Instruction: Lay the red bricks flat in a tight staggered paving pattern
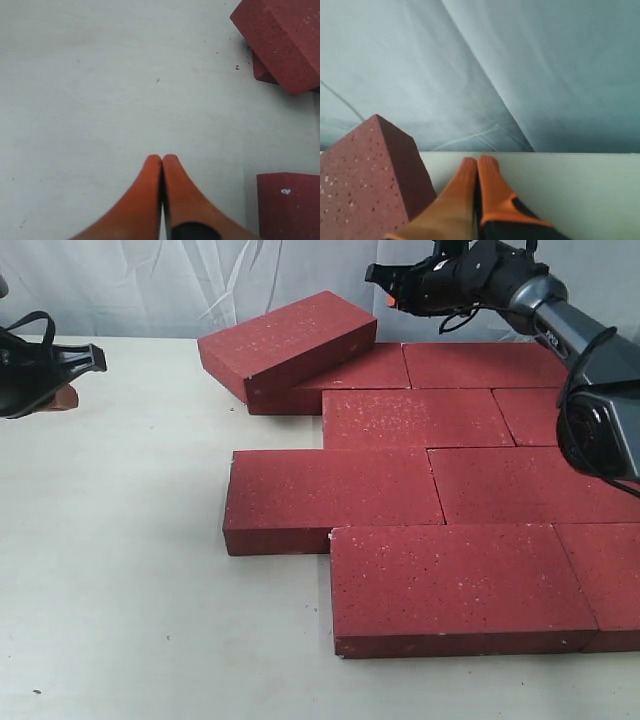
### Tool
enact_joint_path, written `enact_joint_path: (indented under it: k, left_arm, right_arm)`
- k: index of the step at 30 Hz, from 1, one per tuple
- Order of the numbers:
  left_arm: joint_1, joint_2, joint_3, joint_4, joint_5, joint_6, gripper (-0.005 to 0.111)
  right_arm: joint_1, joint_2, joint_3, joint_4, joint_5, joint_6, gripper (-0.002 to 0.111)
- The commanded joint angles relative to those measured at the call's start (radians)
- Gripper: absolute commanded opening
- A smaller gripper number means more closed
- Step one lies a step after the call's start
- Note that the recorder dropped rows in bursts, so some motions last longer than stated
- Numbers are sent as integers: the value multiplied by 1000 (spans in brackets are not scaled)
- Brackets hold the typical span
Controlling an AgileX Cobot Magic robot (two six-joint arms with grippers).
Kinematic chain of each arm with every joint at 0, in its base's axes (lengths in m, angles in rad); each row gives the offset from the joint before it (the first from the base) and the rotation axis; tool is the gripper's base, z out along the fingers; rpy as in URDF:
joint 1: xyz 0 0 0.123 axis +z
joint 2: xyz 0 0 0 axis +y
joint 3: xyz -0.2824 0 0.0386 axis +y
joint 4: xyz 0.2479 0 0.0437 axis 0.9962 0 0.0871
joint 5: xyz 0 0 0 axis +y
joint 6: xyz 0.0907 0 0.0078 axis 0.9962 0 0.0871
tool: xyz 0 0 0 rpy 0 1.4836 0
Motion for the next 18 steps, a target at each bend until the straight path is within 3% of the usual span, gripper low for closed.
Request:
enact_joint_path:
  k: [1,7,11,18]
  left_arm:
    - [5,4,3,-15,-11,4,0]
    - [5,5,3,-15,-14,4,0]
    - [5,5,3,-15,-14,4,0]
    - [5,5,3,-23,-14,4,0]
  right_arm:
    - [-7,59,-86,47,79,-18,-1]
    - [-7,39,-86,331,363,-326,-1]
    - [10,-11,-86,327,634,-360,-1]
    - [31,-58,-86,304,664,-371,-1]
